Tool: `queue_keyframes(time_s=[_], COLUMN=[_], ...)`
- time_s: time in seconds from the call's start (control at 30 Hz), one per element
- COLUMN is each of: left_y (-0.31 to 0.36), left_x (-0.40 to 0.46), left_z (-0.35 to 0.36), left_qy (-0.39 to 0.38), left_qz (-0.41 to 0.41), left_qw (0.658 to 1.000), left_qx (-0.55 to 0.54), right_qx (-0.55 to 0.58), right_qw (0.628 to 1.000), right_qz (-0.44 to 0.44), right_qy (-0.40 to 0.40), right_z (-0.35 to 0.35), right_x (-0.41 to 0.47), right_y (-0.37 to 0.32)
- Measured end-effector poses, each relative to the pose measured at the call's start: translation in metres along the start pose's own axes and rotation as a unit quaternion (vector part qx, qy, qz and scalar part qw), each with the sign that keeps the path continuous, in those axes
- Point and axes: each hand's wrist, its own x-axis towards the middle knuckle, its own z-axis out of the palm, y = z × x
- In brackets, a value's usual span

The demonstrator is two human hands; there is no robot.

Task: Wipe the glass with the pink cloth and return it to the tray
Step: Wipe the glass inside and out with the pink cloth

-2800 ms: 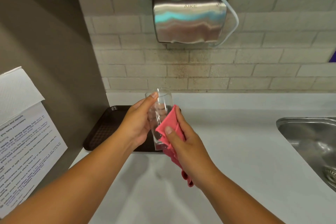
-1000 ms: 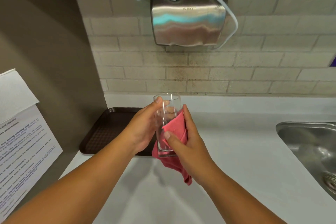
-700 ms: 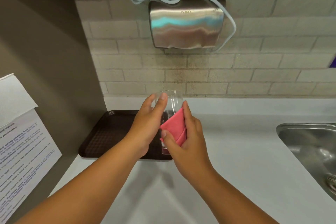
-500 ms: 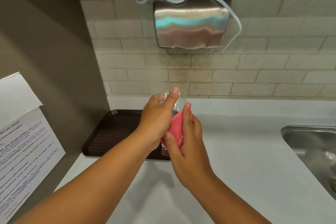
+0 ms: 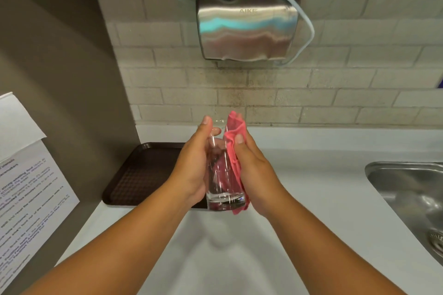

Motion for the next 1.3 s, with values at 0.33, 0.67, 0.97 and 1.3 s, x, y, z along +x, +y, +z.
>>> queue_keyframes(time_s=[0.33,0.67,0.97,1.3], left_y=[0.003,-0.010,0.006,-0.019], left_x=[0.007,0.002,0.016,0.004], left_z=[-0.011,0.001,-0.020,-0.010], left_qy=[-0.010,-0.040,0.019,-0.085], left_qz=[-0.046,-0.027,-0.034,-0.034], left_qw=[0.998,0.997,0.998,0.996], left_qx=[-0.031,-0.061,-0.054,-0.016], right_qx=[-0.401,-0.106,-0.247,-0.163], right_qw=[0.907,0.994,0.961,0.985], right_qz=[-0.132,-0.027,-0.114,-0.039], right_qy=[0.004,0.025,-0.048,0.038], right_z=[0.032,0.001,0.021,0.009], right_x=[-0.037,0.007,-0.044,-0.003], right_y=[0.026,-0.013,0.027,0.000])
